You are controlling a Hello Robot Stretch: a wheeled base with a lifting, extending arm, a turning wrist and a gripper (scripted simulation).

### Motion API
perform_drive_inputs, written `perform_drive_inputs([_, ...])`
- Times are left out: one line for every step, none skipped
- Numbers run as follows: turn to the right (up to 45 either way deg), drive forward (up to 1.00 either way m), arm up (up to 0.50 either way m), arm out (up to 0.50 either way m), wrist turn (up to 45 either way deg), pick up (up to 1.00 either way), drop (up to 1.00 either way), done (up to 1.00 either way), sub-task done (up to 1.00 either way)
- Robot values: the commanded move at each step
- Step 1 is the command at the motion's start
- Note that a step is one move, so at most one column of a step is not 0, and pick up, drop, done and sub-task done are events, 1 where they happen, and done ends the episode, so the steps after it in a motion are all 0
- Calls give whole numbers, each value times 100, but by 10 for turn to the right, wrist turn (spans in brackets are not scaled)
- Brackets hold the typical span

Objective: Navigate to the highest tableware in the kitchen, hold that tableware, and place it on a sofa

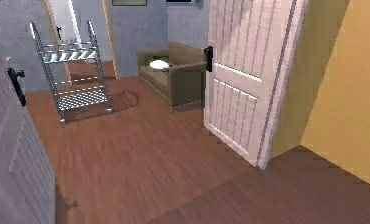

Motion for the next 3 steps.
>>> perform_drive_inputs([-180, 0, 0, 0, 0, 0, 0, 0, 0])
perform_drive_inputs([0, 100, 0, 0, 0, 0, 0, 0, 0])
perform_drive_inputs([0, 60, 0, 0, 0, 0, 0, 0, 0])
